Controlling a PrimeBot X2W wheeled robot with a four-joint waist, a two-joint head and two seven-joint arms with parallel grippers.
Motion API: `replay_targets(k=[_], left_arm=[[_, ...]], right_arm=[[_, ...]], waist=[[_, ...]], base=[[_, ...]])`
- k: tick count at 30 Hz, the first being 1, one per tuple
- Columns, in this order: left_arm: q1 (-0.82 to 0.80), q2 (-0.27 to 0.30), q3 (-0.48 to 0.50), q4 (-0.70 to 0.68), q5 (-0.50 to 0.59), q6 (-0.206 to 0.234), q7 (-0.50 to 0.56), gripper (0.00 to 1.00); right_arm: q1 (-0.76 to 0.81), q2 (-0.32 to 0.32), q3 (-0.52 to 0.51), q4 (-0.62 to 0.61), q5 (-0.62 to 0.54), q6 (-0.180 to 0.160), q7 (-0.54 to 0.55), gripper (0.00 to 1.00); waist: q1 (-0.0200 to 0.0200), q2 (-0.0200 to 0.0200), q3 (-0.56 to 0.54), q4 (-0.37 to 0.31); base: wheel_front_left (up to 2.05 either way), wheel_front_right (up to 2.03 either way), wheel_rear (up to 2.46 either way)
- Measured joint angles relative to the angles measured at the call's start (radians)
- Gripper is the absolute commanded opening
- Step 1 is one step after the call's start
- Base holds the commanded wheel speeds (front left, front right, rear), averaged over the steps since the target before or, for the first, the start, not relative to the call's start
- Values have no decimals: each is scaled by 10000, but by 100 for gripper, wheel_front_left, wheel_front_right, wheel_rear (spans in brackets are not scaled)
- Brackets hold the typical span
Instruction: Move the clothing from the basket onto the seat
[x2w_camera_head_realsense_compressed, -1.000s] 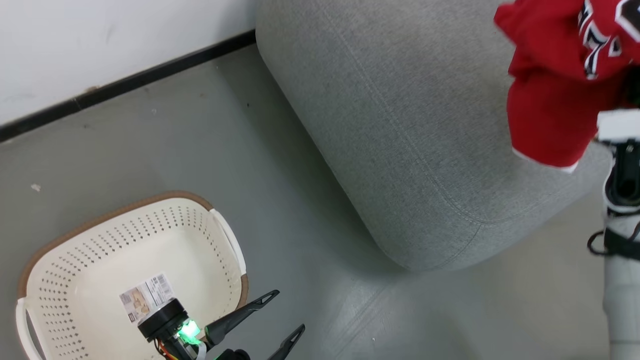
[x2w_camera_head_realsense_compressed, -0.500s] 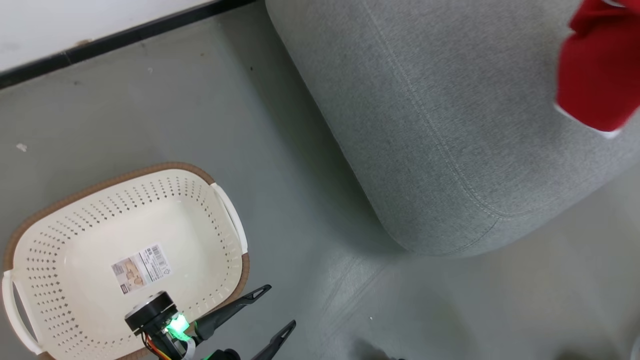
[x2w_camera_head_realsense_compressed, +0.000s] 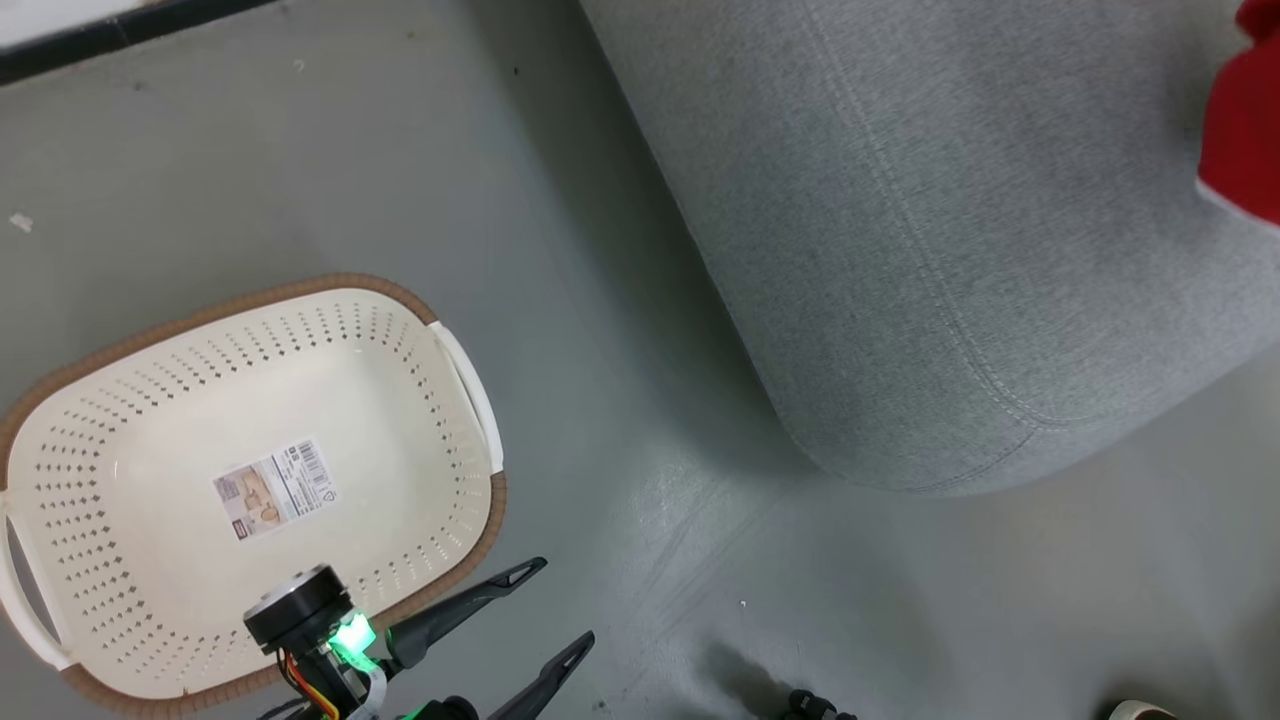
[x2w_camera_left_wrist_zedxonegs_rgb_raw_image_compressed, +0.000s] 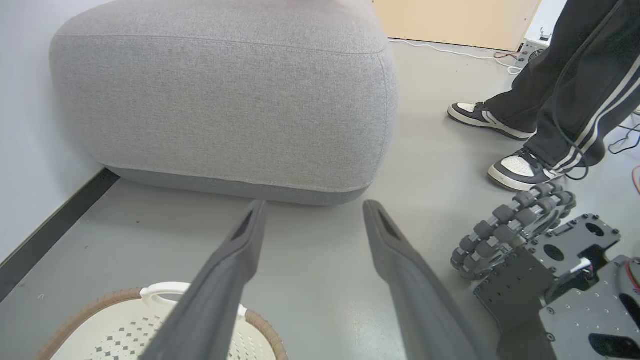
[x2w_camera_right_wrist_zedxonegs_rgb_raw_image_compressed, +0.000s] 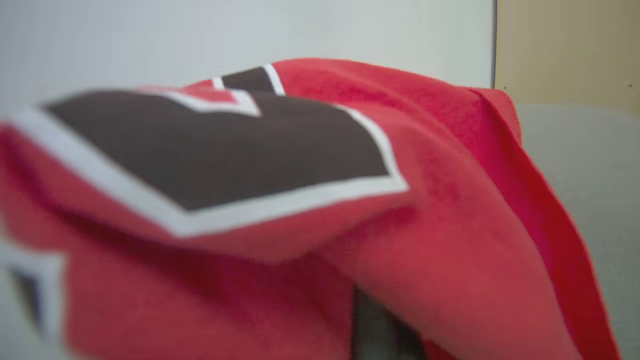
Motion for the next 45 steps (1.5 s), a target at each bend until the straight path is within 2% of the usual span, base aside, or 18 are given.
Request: replay_targets(k=[4, 11, 26, 31, 38, 40, 41, 45], left_arm=[[-110, 38, 15, -249, 2, 0, -2, 100], [-127, 150, 77, -318, 75, 0, 0, 100], [-241, 345, 117, -500, 104, 13, 0, 100], [-364, 370, 132, -539, 167, 13, -2, 100], [-485, 414, 165, -499, 163, 13, -2, 100], [-564, 412, 228, -497, 159, 15, -2, 100], [-579, 420, 247, -493, 159, 17, -2, 100], [-644, 426, 267, -456, 157, 15, -2, 100]], right_arm=[[-595, -17, 111, 207, -347, 0, 0, 0], [-1440, -150, -489, 529, -573, 0, -4, 0], [-1665, -504, -1829, 2144, -1772, 0, -6, 0], [-2172, -639, -2102, 2447, -2100, 0, -4, 0], [-2361, -506, -2506, 3327, -2372, 0, 713, 0], [-2543, -571, -2579, 3321, -2600, 2, 713, 45], [-2644, -614, -2591, 3319, -2715, 0, 711, 100], [-2899, -631, -2721, 3325, -2909, 2, 681, 100]], waist=[[0, 0, 206, 108], [0, 0, 496, 293], [0, 0, 1160, 763], [0, 0, 1351, 892], [0, 0, 1574, 1030], [0, 0, 1627, 1049], [0, 1, 1650, 1056], [0, 0, 1726, 1057]], base=[[0, 0, 0], [0, 0, 0], [0, 0, 0], [0, 0, 0], [0, 0, 0], [0, 0, 0], [0, 0, 0], [0, 0, 0]])
